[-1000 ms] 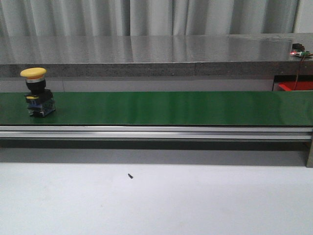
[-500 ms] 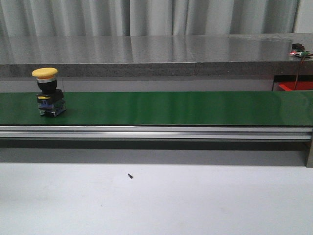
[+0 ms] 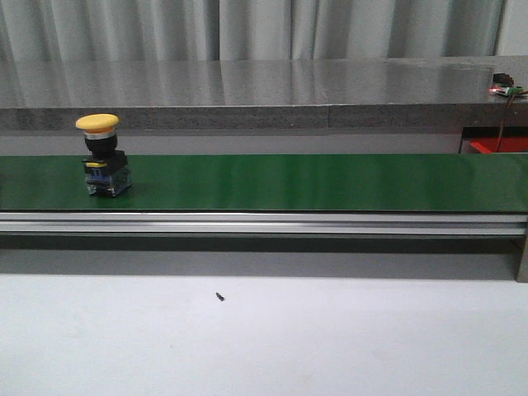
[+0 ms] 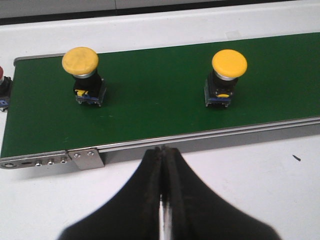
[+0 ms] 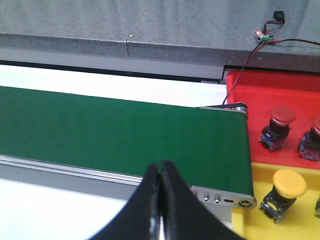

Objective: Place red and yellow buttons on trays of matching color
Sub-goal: 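Lower the right gripper onto the leading yellow button on the belt and grasp, then lift the yellow button into the yellow tray and open the right gripper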

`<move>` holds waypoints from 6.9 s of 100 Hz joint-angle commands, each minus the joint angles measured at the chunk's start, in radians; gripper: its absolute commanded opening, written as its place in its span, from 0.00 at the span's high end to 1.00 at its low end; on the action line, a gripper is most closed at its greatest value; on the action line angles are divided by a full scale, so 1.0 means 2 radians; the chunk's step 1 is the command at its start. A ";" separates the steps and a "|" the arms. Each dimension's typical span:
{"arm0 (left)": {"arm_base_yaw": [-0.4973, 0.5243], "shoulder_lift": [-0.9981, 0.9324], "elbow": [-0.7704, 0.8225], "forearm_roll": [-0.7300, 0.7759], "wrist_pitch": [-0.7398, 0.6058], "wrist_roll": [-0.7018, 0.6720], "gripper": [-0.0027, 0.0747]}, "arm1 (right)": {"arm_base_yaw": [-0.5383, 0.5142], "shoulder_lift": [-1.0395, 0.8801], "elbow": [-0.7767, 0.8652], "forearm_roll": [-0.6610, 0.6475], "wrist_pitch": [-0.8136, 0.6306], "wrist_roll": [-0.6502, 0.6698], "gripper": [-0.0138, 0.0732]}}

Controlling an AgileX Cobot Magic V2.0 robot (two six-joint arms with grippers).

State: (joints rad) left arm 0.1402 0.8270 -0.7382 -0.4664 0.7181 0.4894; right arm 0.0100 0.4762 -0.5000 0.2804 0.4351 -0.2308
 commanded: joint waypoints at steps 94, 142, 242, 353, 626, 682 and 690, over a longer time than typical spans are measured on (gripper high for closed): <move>-0.004 -0.099 0.043 -0.019 -0.036 0.001 0.99 | 0.148 0.356 -0.356 0.008 0.151 -0.004 0.98; -0.004 -0.099 0.043 -0.019 -0.036 0.001 0.99 | 0.242 0.533 -0.545 0.019 0.249 0.017 0.15; -0.004 -0.099 0.043 -0.018 -0.036 0.001 0.99 | 0.312 0.800 -0.810 -0.035 0.338 0.196 0.16; -0.004 -0.099 0.043 -0.018 -0.036 0.001 0.99 | 0.305 0.779 -0.812 -0.121 0.360 0.204 0.61; -0.004 -0.099 0.043 -0.019 -0.036 0.001 0.99 | -0.263 0.506 -0.207 -0.127 0.082 0.229 0.61; -0.004 -0.099 0.043 -0.019 -0.036 0.001 0.99 | -0.288 0.549 -0.207 -0.137 0.050 0.238 0.59; -0.004 -0.099 0.043 -0.019 -0.036 0.001 0.99 | -0.288 0.549 -0.207 -0.140 0.049 0.238 0.49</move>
State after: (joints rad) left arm 0.1402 0.6295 -0.6234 -0.4709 0.7105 0.4914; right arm -0.5591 1.6089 -0.8901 0.0213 0.5707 0.2452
